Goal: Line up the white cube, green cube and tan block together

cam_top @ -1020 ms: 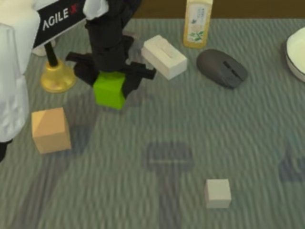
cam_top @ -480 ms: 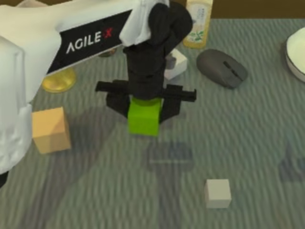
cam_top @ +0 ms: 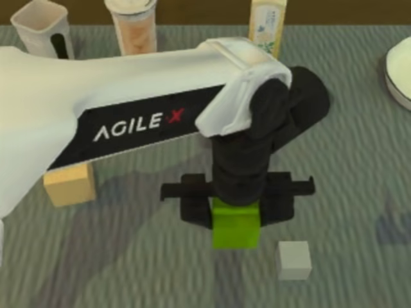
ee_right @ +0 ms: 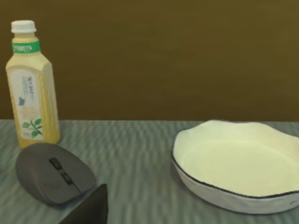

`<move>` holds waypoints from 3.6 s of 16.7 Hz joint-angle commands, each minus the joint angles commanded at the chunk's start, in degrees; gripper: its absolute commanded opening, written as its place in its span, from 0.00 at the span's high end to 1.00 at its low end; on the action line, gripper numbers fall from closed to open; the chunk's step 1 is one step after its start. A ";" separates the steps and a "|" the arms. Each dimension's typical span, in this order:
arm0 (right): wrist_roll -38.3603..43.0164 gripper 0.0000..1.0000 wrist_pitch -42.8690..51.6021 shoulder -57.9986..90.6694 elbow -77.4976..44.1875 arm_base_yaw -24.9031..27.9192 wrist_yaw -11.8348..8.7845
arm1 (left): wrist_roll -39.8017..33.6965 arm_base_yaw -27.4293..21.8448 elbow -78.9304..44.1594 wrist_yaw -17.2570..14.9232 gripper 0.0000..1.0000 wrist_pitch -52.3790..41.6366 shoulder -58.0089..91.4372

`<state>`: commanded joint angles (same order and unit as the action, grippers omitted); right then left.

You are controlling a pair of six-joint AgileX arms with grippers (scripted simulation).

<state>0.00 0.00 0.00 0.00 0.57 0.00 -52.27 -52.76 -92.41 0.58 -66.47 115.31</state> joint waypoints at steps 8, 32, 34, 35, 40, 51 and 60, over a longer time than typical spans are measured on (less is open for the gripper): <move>0.00 0.00 0.00 0.00 0.00 0.00 0.00 | -0.43 -0.21 2.09 0.10 1.00 2.39 0.34; 0.00 0.00 0.00 0.00 0.00 0.00 0.00 | -0.54 -0.47 10.70 -0.01 0.02 14.65 3.80; 0.00 0.00 0.00 0.00 0.00 0.00 0.00 | -0.54 -0.47 10.70 -0.01 0.00 14.65 3.80; 0.00 0.00 0.00 0.00 0.00 0.00 0.00 | -0.54 -0.47 10.70 -0.01 0.00 14.65 3.80; 0.00 0.00 0.00 0.00 0.00 0.00 0.00 | -0.54 -0.47 10.70 -0.01 0.00 14.65 3.80; 0.00 0.00 0.00 0.00 0.00 0.00 0.00 | -0.83 0.53 1.01 0.03 0.00 0.36 -0.81; 0.00 0.00 0.00 0.00 0.00 0.00 0.00 | 8.11 3.19 0.48 0.15 0.00 0.20 -0.05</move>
<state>0.00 0.00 0.00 0.00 0.57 0.00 -44.16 -49.57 -91.94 0.73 -66.27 115.25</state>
